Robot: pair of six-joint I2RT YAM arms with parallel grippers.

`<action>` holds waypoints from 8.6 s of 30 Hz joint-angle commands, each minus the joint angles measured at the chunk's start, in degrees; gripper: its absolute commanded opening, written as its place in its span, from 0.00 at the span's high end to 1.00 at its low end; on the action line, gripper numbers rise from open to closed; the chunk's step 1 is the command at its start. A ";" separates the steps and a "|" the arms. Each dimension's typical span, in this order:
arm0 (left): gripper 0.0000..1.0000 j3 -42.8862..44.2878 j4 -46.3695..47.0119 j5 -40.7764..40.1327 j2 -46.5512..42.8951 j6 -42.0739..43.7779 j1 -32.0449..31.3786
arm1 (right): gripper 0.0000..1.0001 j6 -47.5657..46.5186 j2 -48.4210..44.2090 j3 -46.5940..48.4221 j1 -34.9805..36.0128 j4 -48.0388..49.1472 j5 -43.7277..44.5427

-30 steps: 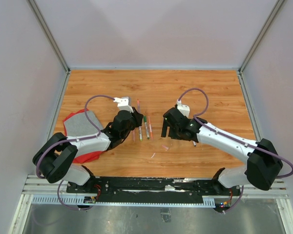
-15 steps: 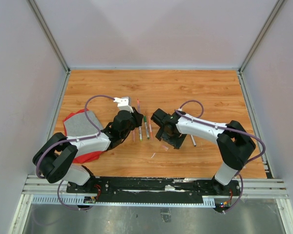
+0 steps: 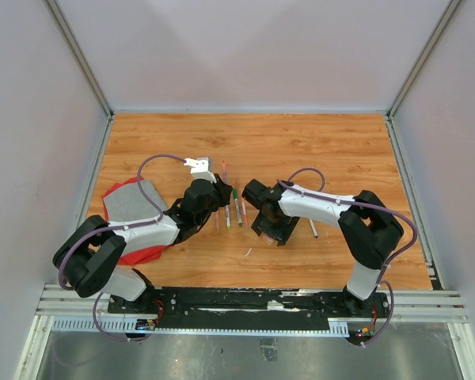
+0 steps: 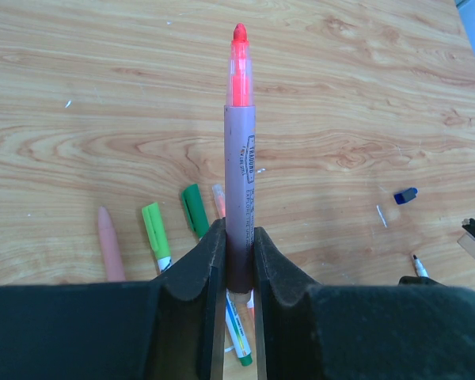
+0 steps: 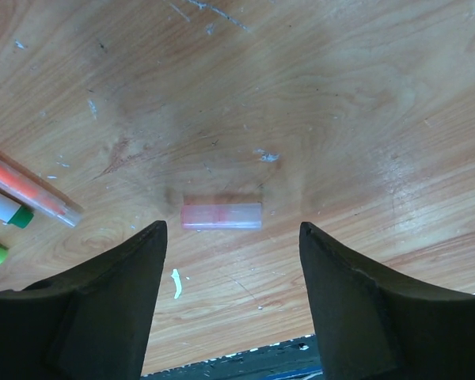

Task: Insert the pens into the pen caps
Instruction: Adjust the pen cap at the center of the board, then insert the pen cap onto the pen.

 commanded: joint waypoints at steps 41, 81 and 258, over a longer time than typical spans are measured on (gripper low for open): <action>0.99 0.18 1.68 1.06 -0.14 0.22 0.21 | 0.76 -68.39 -22.17 -17.25 -4.26 26.53 -7.12; 0.99 0.21 1.66 0.68 0.16 0.42 0.21 | 0.38 -84.40 -6.08 -6.41 1.65 15.62 -6.02; 1.00 -0.58 14.34 -3.15 0.08 18.32 -18.71 | 0.99 -39.10 -35.55 -38.50 -19.80 95.55 -19.71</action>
